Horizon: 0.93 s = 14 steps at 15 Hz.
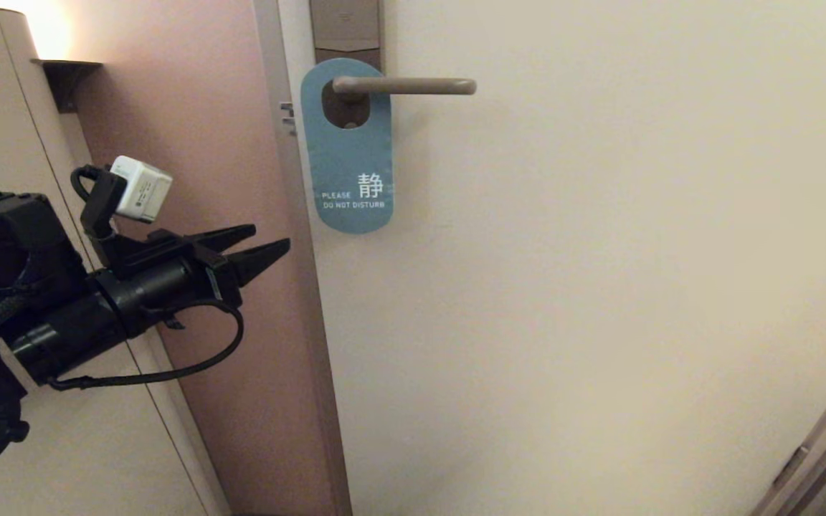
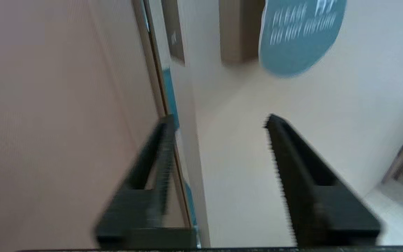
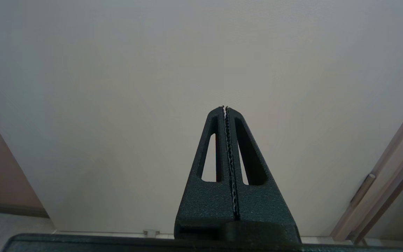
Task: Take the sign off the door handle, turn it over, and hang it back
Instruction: Take down the sign
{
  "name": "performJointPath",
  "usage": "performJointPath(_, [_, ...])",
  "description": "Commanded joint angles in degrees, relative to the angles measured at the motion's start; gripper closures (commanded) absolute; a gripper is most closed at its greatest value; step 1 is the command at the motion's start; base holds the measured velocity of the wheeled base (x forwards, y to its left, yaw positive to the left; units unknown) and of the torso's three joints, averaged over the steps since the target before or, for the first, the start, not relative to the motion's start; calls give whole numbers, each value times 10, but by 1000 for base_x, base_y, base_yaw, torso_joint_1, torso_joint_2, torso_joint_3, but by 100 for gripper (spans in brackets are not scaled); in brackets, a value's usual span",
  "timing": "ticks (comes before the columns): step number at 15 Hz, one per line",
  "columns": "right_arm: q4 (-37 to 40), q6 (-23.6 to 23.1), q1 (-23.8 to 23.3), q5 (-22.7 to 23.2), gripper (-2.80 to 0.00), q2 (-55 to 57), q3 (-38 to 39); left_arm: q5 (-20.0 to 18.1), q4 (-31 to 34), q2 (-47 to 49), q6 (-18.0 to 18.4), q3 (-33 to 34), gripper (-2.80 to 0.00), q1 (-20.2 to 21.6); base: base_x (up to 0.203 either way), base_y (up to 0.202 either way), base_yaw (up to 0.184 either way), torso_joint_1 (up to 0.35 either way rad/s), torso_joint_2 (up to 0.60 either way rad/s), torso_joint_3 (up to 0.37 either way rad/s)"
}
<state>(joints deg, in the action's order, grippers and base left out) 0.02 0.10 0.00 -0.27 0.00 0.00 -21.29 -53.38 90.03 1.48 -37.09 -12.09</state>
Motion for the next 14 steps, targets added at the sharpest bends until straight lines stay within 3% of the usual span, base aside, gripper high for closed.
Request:
performJointPath(1, [0,0,0,0,0,0,0,-7,-3,-3,-2,-2,-280,0,0,0,0,0,0,0])
performJointPath(6, [0,0,0,0,0,0,0,-67,1,3,-44,-39,-280,5,0,0,0,0,0,0])
performJointPath(13, [0,0,0,0,0,0,0,-186,9,13,-123,-76,-280,21,0,0,0,0,0,0])
performJointPath(14, [0,0,0,0,0,0,0,-217,10,14,-133,-82,-280,33,0,0,0,0,0,0])
